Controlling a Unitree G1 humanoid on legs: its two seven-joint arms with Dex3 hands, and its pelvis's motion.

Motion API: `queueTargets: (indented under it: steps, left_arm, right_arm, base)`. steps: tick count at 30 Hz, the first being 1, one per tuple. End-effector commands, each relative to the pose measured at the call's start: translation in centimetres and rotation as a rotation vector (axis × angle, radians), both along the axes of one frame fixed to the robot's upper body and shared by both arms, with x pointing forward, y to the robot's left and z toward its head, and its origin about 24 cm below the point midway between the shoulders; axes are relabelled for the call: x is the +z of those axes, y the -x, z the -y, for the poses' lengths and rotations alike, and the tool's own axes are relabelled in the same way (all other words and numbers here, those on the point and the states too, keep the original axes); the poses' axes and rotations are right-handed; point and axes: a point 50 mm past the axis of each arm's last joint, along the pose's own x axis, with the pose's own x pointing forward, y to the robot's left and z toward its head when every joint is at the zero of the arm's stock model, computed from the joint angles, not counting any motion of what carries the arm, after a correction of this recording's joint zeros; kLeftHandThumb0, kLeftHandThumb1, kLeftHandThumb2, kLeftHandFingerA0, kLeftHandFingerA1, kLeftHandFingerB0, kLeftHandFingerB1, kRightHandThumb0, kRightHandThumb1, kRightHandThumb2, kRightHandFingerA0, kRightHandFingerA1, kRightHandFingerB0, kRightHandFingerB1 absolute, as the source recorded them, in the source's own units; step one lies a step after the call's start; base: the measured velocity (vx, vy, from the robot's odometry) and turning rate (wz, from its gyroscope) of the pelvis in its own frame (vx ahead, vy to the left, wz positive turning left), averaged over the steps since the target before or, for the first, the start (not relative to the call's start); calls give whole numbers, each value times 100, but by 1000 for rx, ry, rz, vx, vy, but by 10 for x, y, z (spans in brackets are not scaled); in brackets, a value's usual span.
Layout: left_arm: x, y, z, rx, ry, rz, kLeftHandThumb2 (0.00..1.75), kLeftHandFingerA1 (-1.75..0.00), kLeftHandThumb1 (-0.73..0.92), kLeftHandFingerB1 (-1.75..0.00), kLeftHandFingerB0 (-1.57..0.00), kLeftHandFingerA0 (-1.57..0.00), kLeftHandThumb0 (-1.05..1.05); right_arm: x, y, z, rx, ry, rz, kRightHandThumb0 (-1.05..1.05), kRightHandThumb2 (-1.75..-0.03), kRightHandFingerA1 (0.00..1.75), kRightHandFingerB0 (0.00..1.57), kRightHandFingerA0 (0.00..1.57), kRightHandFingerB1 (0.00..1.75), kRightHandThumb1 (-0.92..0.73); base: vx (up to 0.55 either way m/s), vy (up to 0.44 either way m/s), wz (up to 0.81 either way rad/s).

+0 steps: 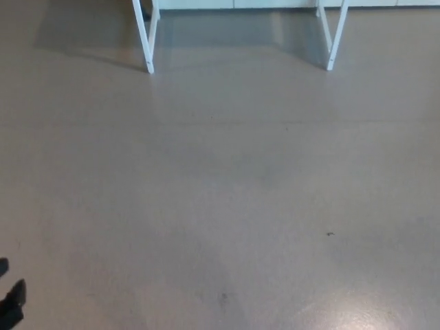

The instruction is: The robot walks towards a desk on which an air pump is kept in the middle. It lifts it up and holds it with its left hand and uses its right hand to compress it by pushing its handle inwards.

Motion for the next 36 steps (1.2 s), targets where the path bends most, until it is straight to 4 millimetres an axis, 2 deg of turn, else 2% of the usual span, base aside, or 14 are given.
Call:
queueTargets:
  steps: [1, 8, 9, 17, 20, 21, 26, 29, 36]
  left_arm:
    - [-2, 12, -7, 22, 29, 42, 62, -46, 77, -34, -32, -45, -21]
    - [-6, 18, -4, 1, 18, 27, 64, -48, 78, -35, -33, -46, -23]
    - [-9, 22, -3, 0, 17, 17, 62, -45, 75, -34, -33, -44, -22]
    - [-21, 50, 0, 11, 26, -35, 62, -48, 76, -34, -33, -47, -22]
    - [-28, 65, 3, 10, 28, -79, 62, -45, 76, -34, -34, -44, -20]
    - [-29, 67, 4, 10, 30, -89, 64, -47, 78, -36, -37, -48, -21]
    - [-29, 72, 3, -3, 24, -99, 64, -48, 79, -36, -37, -50, -21]
    - [-29, 77, 4, -21, 17, -114, 64, -44, 80, -35, -35, -43, -22]
    - [-32, 88, 4, -48, -2, -149, 64, -43, 79, -35, -36, -45, -23]
  right_arm:
    - [7, 7, 13, -36, 58, 84, -17, -58, 48, 49, 74, 40, -63]
    - [5, 13, 15, -47, 58, 78, -16, -58, 47, 49, 70, 41, -63]
    - [3, 17, 16, -45, 65, 72, -18, -58, 49, 50, 72, 41, -62]
    - [-5, 39, 17, -17, 68, 20, -17, -58, 47, 48, 70, 40, -63]
    - [-9, 54, 18, -13, 70, -9, -17, -58, 47, 49, 71, 40, -63]
    - [-10, 56, 19, -11, 71, -10, -16, -58, 48, 49, 70, 41, -63]
    - [-10, 57, 17, 3, 69, -5, -16, -58, 48, 49, 67, 41, -63]
    - [-11, 59, 17, 17, 76, -20, -17, -58, 47, 49, 67, 41, -63]
    - [-14, 68, 17, 23, 69, -42, -16, -58, 48, 51, 68, 42, -63]
  base:
    - [70, -22, -9]
    - [116, 125, -10]
    - [176, 324, 151]
    - [233, 230, -7]
    - [260, -31, 11]
    - [287, -113, 9]
    - [331, -201, 21]
    - [315, -211, 43]
    - [313, -50, -8]
